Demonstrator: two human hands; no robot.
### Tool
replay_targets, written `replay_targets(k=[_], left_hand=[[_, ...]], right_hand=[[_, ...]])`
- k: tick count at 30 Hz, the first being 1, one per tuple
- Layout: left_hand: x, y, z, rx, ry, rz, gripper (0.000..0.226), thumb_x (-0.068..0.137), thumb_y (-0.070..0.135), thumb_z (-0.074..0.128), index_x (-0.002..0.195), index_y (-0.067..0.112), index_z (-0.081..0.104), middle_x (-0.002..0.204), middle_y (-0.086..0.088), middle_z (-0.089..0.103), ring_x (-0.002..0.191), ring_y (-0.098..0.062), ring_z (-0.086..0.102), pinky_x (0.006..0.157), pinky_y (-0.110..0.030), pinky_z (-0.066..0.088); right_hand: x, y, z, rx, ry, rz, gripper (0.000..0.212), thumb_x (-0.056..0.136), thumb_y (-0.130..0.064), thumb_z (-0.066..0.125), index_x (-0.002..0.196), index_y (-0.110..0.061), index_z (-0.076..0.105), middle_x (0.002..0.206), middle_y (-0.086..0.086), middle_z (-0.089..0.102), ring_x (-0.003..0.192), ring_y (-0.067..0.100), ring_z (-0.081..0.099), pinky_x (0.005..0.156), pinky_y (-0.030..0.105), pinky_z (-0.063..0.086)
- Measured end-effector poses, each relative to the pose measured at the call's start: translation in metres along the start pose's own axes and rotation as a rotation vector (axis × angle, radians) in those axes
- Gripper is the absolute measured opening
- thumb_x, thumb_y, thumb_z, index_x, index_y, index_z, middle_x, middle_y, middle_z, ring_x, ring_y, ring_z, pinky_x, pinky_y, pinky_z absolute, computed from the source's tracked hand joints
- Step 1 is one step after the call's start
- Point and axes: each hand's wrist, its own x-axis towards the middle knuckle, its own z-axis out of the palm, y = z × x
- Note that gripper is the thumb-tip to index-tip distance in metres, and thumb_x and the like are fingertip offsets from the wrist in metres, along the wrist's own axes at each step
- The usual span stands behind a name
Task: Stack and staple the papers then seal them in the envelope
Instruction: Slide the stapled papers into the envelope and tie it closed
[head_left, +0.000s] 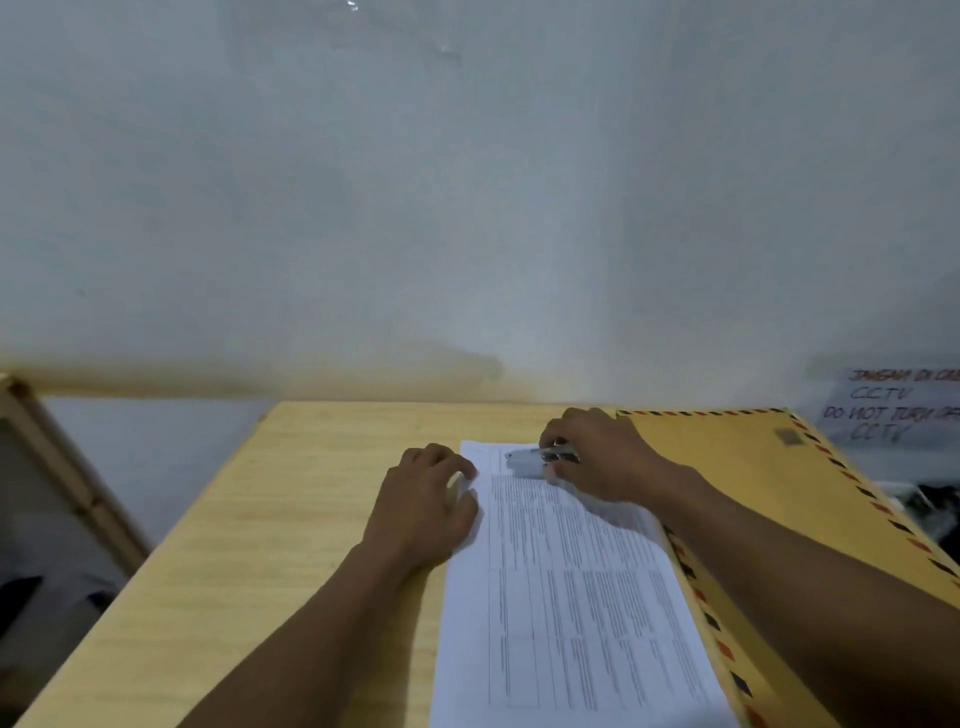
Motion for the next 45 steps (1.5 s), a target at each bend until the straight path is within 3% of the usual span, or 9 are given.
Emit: replay_targets(k=[10, 16, 19, 22, 28, 32, 38, 42, 45], left_hand=[[0.005, -0.003, 0.002, -0.028, 0.013, 0.003, 0.039, 0.078, 0.050, 0.051, 0.109, 0.034, 0.067, 0.114, 0.014, 0.059, 0.113, -0.013, 0.049, 0.090, -0.035, 0.045], [0.004, -0.003, 0.001, -0.039, 0.016, 0.000, 0.035, 0.079, 0.047, 0.053, 0.109, 0.033, 0.067, 0.113, 0.015, 0.058, 0.113, -0.013, 0.049, 0.091, -0.035, 0.044], [0.002, -0.001, 0.000, -0.043, 0.009, -0.013, 0.036, 0.080, 0.046, 0.054, 0.110, 0.030, 0.068, 0.114, 0.012, 0.060, 0.112, -0.015, 0.051, 0.090, -0.035, 0.045], [-0.002, 0.001, -0.002, -0.066, 0.009, -0.051, 0.041, 0.085, 0.047, 0.053, 0.116, 0.025, 0.068, 0.118, 0.007, 0.063, 0.113, -0.017, 0.053, 0.091, -0.035, 0.046], [-0.019, 0.019, -0.006, -0.114, -0.010, -0.156, 0.022, 0.090, 0.040, 0.059, 0.106, 0.028, 0.068, 0.116, 0.006, 0.064, 0.114, -0.017, 0.057, 0.086, -0.032, 0.047], [-0.033, 0.042, -0.010, -0.119, -0.072, -0.197, 0.023, 0.087, 0.039, 0.063, 0.106, 0.030, 0.070, 0.125, 0.005, 0.066, 0.117, -0.018, 0.060, 0.092, -0.039, 0.053], [-0.030, 0.055, -0.014, -0.248, -0.023, -0.312, 0.028, 0.088, 0.030, 0.069, 0.116, 0.026, 0.068, 0.129, -0.002, 0.062, 0.121, -0.021, 0.057, 0.086, -0.026, 0.041], [-0.025, 0.056, -0.020, -0.373, 0.017, -0.366, 0.026, 0.087, 0.022, 0.072, 0.113, 0.022, 0.071, 0.125, -0.002, 0.065, 0.116, -0.022, 0.062, 0.081, -0.027, 0.045], [-0.023, 0.056, -0.023, -0.465, 0.043, -0.416, 0.023, 0.086, 0.020, 0.073, 0.108, 0.023, 0.072, 0.122, -0.004, 0.069, 0.104, -0.023, 0.069, 0.076, -0.028, 0.051]], right_hand=[[0.071, 0.006, 0.027, 0.024, 0.029, 0.103, 0.022, 0.091, -0.036, 0.065, 0.112, -0.032, 0.067, 0.119, -0.001, 0.061, 0.115, 0.030, 0.053, 0.088, 0.042, 0.030], [0.055, 0.011, 0.027, 0.086, 0.076, 0.189, 0.039, 0.096, -0.038, 0.055, 0.134, -0.032, 0.052, 0.137, 0.002, 0.052, 0.130, 0.029, 0.042, 0.101, 0.046, 0.030], [0.029, 0.019, 0.017, 0.111, 0.120, 0.237, 0.033, 0.093, -0.036, 0.059, 0.124, -0.026, 0.057, 0.125, 0.006, 0.054, 0.120, 0.030, 0.051, 0.096, 0.044, 0.041], [-0.008, 0.029, 0.008, 0.150, 0.062, 0.317, 0.024, 0.090, -0.033, 0.063, 0.110, -0.021, 0.061, 0.119, 0.007, 0.053, 0.109, 0.030, 0.056, 0.085, 0.039, 0.050], [-0.063, 0.028, 0.015, 0.132, -0.103, 0.439, 0.026, 0.087, -0.038, 0.063, 0.105, -0.020, 0.056, 0.116, 0.007, 0.051, 0.096, 0.026, 0.056, 0.065, 0.031, 0.039], [-0.073, 0.015, 0.018, 0.175, -0.062, 0.451, 0.026, 0.087, -0.034, 0.066, 0.105, -0.018, 0.056, 0.115, 0.008, 0.049, 0.101, 0.030, 0.054, 0.073, 0.033, 0.044], [-0.074, 0.003, 0.019, 0.221, -0.021, 0.531, 0.025, 0.090, -0.030, 0.063, 0.110, -0.019, 0.054, 0.111, 0.007, 0.046, 0.099, 0.030, 0.054, 0.078, 0.035, 0.049], [-0.074, 0.000, 0.017, 0.253, 0.010, 0.549, 0.018, 0.090, -0.025, 0.064, 0.104, -0.018, 0.055, 0.110, 0.007, 0.045, 0.089, 0.028, 0.054, 0.073, 0.034, 0.049], [-0.073, -0.002, 0.021, 0.320, 0.089, 0.563, 0.012, 0.088, -0.011, 0.061, 0.097, -0.016, 0.056, 0.106, 0.005, 0.042, 0.082, 0.030, 0.059, 0.070, 0.044, 0.059]])
